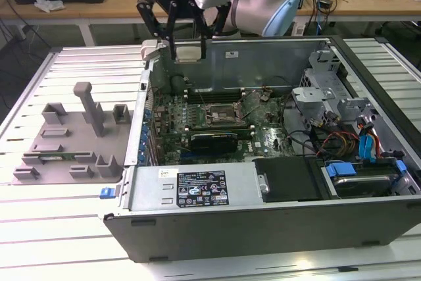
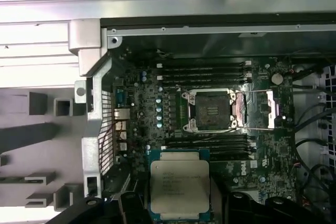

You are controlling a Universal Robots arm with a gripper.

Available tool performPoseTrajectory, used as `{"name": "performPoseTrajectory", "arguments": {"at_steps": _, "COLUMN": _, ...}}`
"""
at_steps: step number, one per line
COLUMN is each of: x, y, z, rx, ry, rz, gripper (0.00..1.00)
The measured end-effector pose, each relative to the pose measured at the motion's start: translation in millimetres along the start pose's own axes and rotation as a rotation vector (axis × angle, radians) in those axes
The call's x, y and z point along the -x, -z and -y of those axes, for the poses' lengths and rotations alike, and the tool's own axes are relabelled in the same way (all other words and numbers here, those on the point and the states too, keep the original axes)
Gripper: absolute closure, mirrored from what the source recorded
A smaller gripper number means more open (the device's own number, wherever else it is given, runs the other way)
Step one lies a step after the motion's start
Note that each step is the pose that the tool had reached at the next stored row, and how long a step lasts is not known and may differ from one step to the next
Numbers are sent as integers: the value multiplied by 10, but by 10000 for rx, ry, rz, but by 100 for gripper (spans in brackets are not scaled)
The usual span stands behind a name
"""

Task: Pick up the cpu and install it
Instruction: 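Pick up the cpu and move it towards the insertion slot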

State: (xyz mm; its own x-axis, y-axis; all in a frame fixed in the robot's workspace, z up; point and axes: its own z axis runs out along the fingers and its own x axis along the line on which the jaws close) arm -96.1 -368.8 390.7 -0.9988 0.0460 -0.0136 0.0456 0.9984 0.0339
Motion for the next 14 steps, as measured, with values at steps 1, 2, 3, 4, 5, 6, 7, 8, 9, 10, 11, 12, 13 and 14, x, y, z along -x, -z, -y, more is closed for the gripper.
{"name": "performPoseTrajectory", "arguments": {"at_steps": 1, "x": 24, "y": -13, "z": -1, "rx": 0, "ry": 0, "rz": -5, "gripper": 45}}
{"name": "performPoseTrajectory", "arguments": {"at_steps": 2, "x": 53, "y": -27, "z": -3, "rx": -1, "ry": -1, "rz": -9, "gripper": 45}}
{"name": "performPoseTrajectory", "arguments": {"at_steps": 3, "x": 98, "y": -49, "z": -4, "rx": -2, "ry": -2, "rz": -18, "gripper": 45}}
{"name": "performPoseTrajectory", "arguments": {"at_steps": 4, "x": 131, "y": -66, "z": -5, "rx": -3, "ry": -1, "rz": -23, "gripper": 45}}
{"name": "performPoseTrajectory", "arguments": {"at_steps": 5, "x": 164, "y": -83, "z": -7, "rx": -2, "ry": -1, "rz": -28, "gripper": 45}}
{"name": "performPoseTrajectory", "arguments": {"at_steps": 6, "x": 206, "y": -105, "z": -9, "rx": -2, "ry": -3, "rz": -33, "gripper": 45}}
{"name": "performPoseTrajectory", "arguments": {"at_steps": 7, "x": 233, "y": -120, "z": -10, "rx": -2, "ry": -3, "rz": -37, "gripper": 45}}
{"name": "performPoseTrajectory", "arguments": {"at_steps": 8, "x": 277, "y": -145, "z": -12, "rx": -3, "ry": -1, "rz": -44, "gripper": 45}}
{"name": "performPoseTrajectory", "arguments": {"at_steps": 9, "x": 316, "y": -171, "z": -15, "rx": -4, "ry": -3, "rz": -52, "gripper": 45}}
{"name": "performPoseTrajectory", "arguments": {"at_steps": 10, "x": 342, "y": -196, "z": -23, "rx": -3, "ry": -4, "rz": -58, "gripper": 45}}
{"name": "performPoseTrajectory", "arguments": {"at_steps": 11, "x": 354, "y": -212, "z": -29, "rx": -3, "ry": -3, "rz": -61, "gripper": 45}}
{"name": "performPoseTrajectory", "arguments": {"at_steps": 12, "x": 372, "y": -239, "z": -43, "rx": -3, "ry": -2, "rz": -66, "gripper": 45}}
{"name": "performPoseTrajectory", "arguments": {"at_steps": 13, "x": 385, "y": -266, "z": -61, "rx": -6, "ry": -3, "rz": -72, "gripper": 45}}
{"name": "performPoseTrajectory", "arguments": {"at_steps": 14, "x": 394, "y": -299, "z": -81, "rx": -4, "ry": -4, "rz": -73, "gripper": 45}}
